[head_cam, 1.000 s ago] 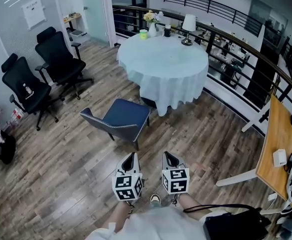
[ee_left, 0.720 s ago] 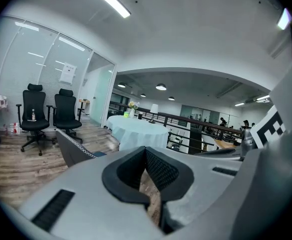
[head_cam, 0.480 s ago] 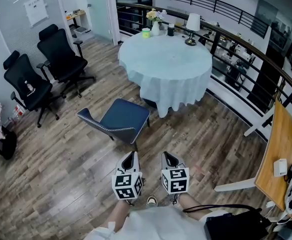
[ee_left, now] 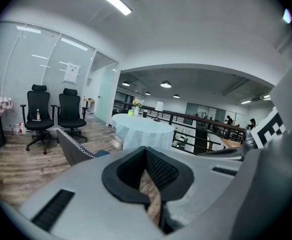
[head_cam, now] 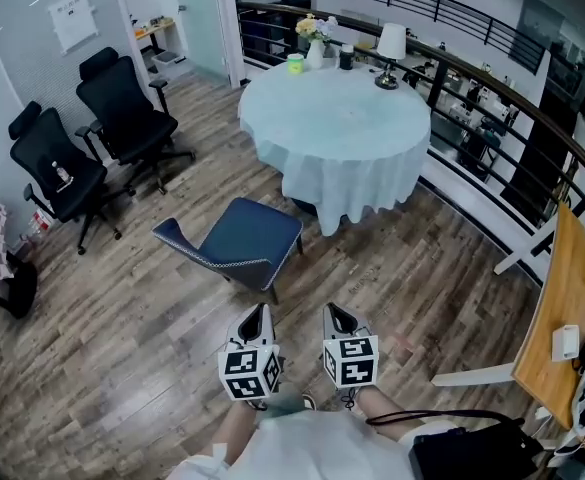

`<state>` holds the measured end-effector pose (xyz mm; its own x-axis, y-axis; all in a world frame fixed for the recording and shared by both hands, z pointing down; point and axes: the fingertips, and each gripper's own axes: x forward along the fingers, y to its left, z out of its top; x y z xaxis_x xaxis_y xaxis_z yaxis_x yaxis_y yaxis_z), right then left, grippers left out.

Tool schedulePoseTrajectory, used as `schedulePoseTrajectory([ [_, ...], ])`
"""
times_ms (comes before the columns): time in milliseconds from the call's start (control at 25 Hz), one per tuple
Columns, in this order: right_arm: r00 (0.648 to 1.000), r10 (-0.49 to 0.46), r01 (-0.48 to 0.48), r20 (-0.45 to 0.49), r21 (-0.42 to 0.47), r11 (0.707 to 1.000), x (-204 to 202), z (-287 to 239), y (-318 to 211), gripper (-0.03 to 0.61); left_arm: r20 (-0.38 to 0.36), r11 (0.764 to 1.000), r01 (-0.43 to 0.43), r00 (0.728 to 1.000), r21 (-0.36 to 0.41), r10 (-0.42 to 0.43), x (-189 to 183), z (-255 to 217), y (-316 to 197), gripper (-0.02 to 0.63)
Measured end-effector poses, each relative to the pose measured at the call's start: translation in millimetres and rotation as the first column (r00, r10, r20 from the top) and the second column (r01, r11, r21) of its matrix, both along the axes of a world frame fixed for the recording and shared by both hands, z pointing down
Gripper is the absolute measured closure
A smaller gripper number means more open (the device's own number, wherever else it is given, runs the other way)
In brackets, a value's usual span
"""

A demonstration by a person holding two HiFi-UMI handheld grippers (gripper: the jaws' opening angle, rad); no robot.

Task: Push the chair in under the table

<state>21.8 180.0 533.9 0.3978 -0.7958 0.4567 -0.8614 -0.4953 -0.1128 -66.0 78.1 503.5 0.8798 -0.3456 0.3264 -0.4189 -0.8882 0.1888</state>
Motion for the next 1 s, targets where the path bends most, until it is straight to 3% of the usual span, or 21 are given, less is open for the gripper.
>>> schedulePoseTrajectory([
  [360,0.999,0.035,-0.035,0.015,-0.014,0.999,38.3,10.6,-16.4,0.561,0.005,0.999,-0.042,0.999,-0.022,0.042,43.7,10.8,-18.9,0.611],
  [1000,0.999,0.042,-0.042,0.000,-0.017,0.999,132.4,-0.9,-99.7,0.561,-0.013,0.997,-0.075,0.997,-0.023,0.075,144.3,3.2,-101.0,0.611],
])
